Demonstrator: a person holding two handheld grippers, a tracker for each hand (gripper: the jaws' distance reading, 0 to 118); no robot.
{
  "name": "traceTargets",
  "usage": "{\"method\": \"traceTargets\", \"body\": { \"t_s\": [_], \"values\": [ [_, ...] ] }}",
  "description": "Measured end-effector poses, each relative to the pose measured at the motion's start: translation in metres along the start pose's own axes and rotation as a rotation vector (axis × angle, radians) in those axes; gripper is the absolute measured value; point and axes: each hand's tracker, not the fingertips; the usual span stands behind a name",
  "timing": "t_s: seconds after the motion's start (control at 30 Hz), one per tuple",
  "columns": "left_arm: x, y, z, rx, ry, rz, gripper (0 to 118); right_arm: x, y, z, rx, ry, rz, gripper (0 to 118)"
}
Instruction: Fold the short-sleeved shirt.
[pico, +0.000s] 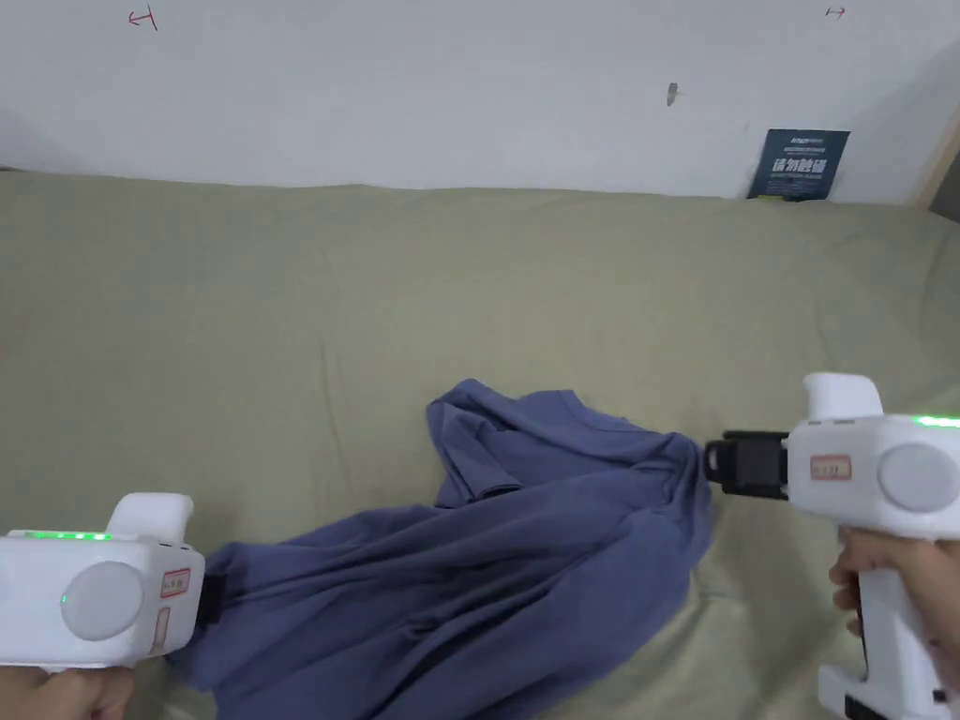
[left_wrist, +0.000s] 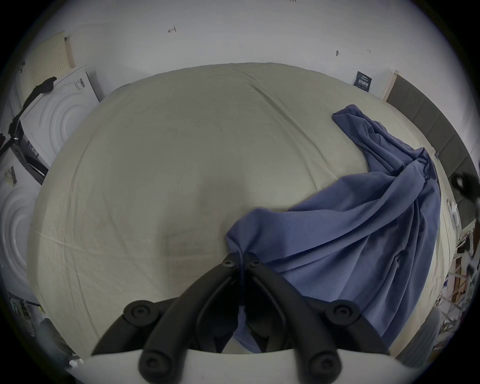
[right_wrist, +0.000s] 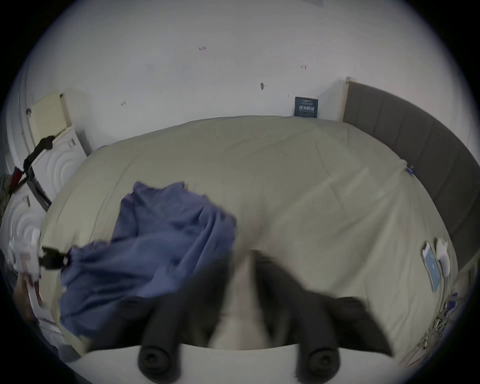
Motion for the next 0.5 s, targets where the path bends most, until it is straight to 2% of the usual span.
{"method": "traceTargets", "body": {
  "t_s": [0.03,0.07,0.23,0.3,0.33,0.37,0.43,0.47,0.5],
  "values": [
    [0.000,0.000,0.000,0.000,-0.002,0.001,0,0.002,0.009,-0.013,-0.031,0.005,-0.001,116],
    [-0.001,-0.001,-0.002,0.002,-0.003,0.000,0,0.002,0.017,-0.023,-0.049,-0.026,0.005,116],
    [0.000,-0.001,-0.004,0.004,0.002,-0.003,0,-0.002,0.023,-0.068,-0.194,-0.002,0.009,116],
    [0.001,0.000,-0.005,-0.001,0.005,-0.011,0,-0.005,0.015,-0.083,-0.243,-0.033,0.036,110],
    [0.001,0.000,-0.005,-0.003,0.006,-0.014,0,-0.007,0.010,-0.088,-0.263,-0.022,0.061,98],
    [0.001,0.000,-0.005,-0.005,0.005,-0.014,0,-0.009,0.004,-0.089,-0.255,-0.009,0.061,68],
    [0.001,0.000,-0.005,-0.004,0.003,-0.014,0,-0.013,0.000,-0.091,-0.250,0.043,0.031,59],
    [0.001,0.000,-0.004,-0.005,0.003,-0.012,0,-0.017,0.003,-0.087,-0.242,0.014,0.040,40],
    [0.001,0.000,-0.005,-0.006,0.002,-0.013,0,-0.015,0.004,-0.082,-0.241,0.044,0.050,13]
  ]
}}
